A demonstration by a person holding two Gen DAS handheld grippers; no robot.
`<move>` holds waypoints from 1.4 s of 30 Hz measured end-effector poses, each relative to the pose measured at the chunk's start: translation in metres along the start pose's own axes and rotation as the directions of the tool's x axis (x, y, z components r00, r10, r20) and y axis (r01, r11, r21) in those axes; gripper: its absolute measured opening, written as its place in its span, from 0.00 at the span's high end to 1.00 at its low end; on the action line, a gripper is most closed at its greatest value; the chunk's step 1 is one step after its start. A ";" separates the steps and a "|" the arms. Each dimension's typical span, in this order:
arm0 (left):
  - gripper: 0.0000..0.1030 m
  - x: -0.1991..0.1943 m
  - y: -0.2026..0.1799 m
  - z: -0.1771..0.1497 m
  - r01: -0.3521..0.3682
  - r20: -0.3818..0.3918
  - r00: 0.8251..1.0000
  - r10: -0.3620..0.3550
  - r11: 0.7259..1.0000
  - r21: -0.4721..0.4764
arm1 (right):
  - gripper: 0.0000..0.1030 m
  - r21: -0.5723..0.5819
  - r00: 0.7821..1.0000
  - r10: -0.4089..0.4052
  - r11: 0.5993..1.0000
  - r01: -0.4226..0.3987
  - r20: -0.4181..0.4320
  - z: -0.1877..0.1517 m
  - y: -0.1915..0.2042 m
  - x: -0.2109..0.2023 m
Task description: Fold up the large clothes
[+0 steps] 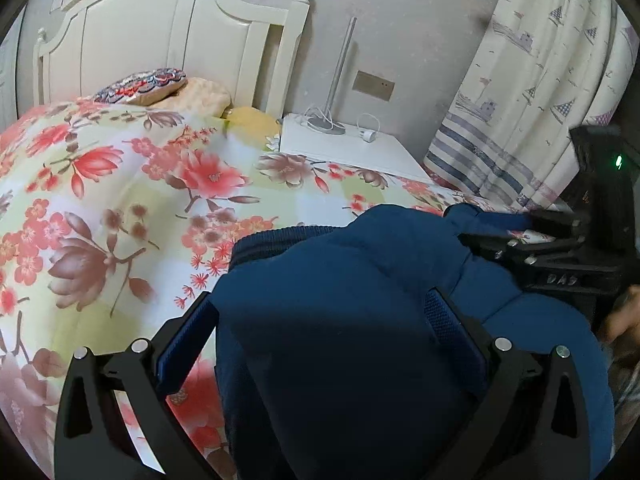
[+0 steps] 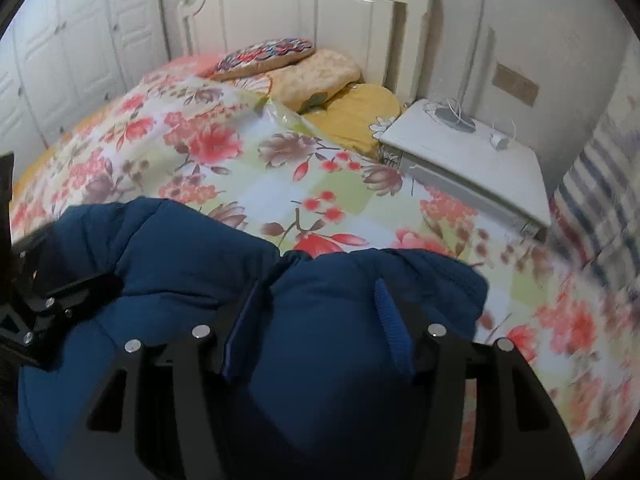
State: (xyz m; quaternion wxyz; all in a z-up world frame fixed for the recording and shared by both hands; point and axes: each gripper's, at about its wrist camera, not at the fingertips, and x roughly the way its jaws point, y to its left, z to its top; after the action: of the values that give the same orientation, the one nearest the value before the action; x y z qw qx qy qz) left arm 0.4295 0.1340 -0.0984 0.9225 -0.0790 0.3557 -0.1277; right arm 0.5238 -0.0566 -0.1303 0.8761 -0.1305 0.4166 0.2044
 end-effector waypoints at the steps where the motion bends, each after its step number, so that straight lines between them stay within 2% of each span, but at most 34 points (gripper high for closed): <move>1: 0.04 0.001 0.001 0.000 0.003 -0.001 1.000 -0.003 1.000 -0.002 | 0.45 0.000 1.000 -0.017 1.000 0.017 0.020 0.002 0.003 -0.012; 3: 0.04 0.000 0.000 -0.001 0.008 0.000 1.000 -0.008 1.000 -0.007 | 0.44 0.055 0.994 -0.046 0.998 0.041 0.097 0.006 0.020 -0.054; 4: 0.04 0.000 0.000 -0.001 0.010 0.000 1.000 -0.010 1.000 -0.008 | 0.44 0.096 0.987 -0.080 0.993 0.067 0.137 0.008 0.014 -0.059; 5: 0.04 0.000 -0.001 -0.001 0.010 0.001 1.000 -0.010 1.000 -0.008 | 0.44 0.120 0.984 -0.111 0.988 0.095 0.139 0.005 0.010 -0.060; 6: 0.04 0.000 0.000 -0.001 0.010 0.000 1.000 -0.010 1.000 -0.008 | 0.43 0.129 0.989 -0.133 0.984 0.124 0.058 0.002 0.006 -0.039; 7: 0.04 0.000 0.000 -0.001 0.008 0.000 1.000 -0.008 1.000 -0.011 | 0.43 0.106 0.994 -0.092 0.990 0.098 -0.061 -0.006 0.007 -0.008; 9: 0.04 0.001 0.000 0.000 0.007 -0.008 1.000 -0.007 1.000 -0.016 | 0.42 0.128 0.998 -0.049 0.990 0.055 -0.049 -0.014 0.002 0.002; 13: 0.04 -0.001 -0.001 -0.001 -0.003 -0.007 1.000 0.003 1.000 -0.009 | 0.41 0.021 0.987 -0.134 0.990 0.136 -0.089 -0.003 0.014 -0.006; 15: 0.04 -0.001 -0.002 -0.001 -0.011 -0.004 1.000 0.011 1.000 -0.003 | 0.41 0.034 0.983 -0.161 0.986 0.165 -0.093 0.008 0.016 -0.017; 17: 0.04 -0.003 -0.004 -0.001 -0.026 0.003 1.000 0.026 1.000 0.005 | 0.41 0.075 0.991 -0.135 0.988 0.134 0.008 0.022 0.022 -0.045; 19: 0.04 -0.004 -0.005 -0.002 -0.039 0.006 0.999 0.039 0.999 0.014 | 0.34 0.081 0.993 -0.078 0.994 0.072 0.084 0.035 0.035 -0.061; 21: 0.04 -0.004 -0.006 -0.002 -0.048 0.006 0.999 0.048 0.999 0.019 | 0.27 0.018 1.000 -0.023 1.000 0.023 0.009 0.041 0.054 -0.046; 22: 0.04 -0.005 -0.007 -0.002 -0.053 0.004 0.999 0.053 0.998 0.022 | 0.26 -0.029 0.994 0.022 0.999 -0.025 -0.104 0.038 0.065 -0.021; 24: 0.04 -0.003 -0.008 -0.002 -0.070 -0.012 0.997 0.071 0.997 0.029 | 0.23 -0.040 0.981 -0.002 0.999 -0.006 -0.194 0.029 0.068 0.009; 26: 0.04 -0.001 -0.007 0.000 -0.074 -0.029 0.997 0.074 0.997 0.030 | 0.23 -0.006 0.981 -0.006 1.000 0.005 -0.195 0.031 0.064 0.011; 28: 0.04 -0.002 -0.008 0.001 -0.082 -0.053 0.995 0.084 0.996 0.046 | 0.21 -0.062 0.983 -0.069 0.996 0.059 -0.168 0.032 0.072 0.002; 30: 0.04 -0.016 -0.015 0.004 -0.118 -0.077 0.989 0.124 0.990 0.075 | 0.21 -0.099 0.987 -0.107 0.991 0.095 -0.123 0.031 0.081 -0.015; 33: 0.04 -0.085 -0.027 -0.004 -0.228 0.039 0.973 0.226 0.969 0.090 | 0.21 -0.072 0.999 -0.042 0.997 0.040 -0.031 0.031 0.082 -0.053; 35: 0.04 -0.117 -0.033 -0.019 -0.209 0.079 0.976 0.201 0.972 0.112 | 0.21 -0.055 1.000 -0.005 0.998 0.006 0.017 0.033 0.085 -0.073; 37: 0.04 -0.130 -0.041 -0.040 -0.200 0.073 0.979 0.192 0.970 0.141 | 0.23 -0.079 0.997 0.061 0.995 -0.058 0.044 0.037 0.100 -0.084; 40: 0.04 -0.115 -0.047 -0.071 -0.245 0.009 0.969 0.248 0.949 0.197 | 0.30 -0.165 0.997 0.079 0.983 -0.077 0.003 0.038 0.132 -0.069; 41: 0.04 -0.113 -0.044 -0.079 -0.250 0.017 0.968 0.251 0.953 0.169 | 0.31 -0.187 0.997 0.077 0.979 -0.081 -0.030 0.035 0.142 -0.058; 42: 0.04 -0.113 -0.039 -0.083 -0.247 0.021 0.969 0.246 0.961 0.123 | 0.31 -0.226 0.996 0.041 0.972 -0.059 -0.082 0.030 0.156 -0.040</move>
State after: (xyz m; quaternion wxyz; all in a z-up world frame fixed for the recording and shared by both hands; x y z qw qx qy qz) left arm 0.2856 0.1254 -0.0786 0.9352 0.0235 0.3517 -0.0338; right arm 0.4489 0.0827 -0.0900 0.8334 -0.2275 0.4267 0.2677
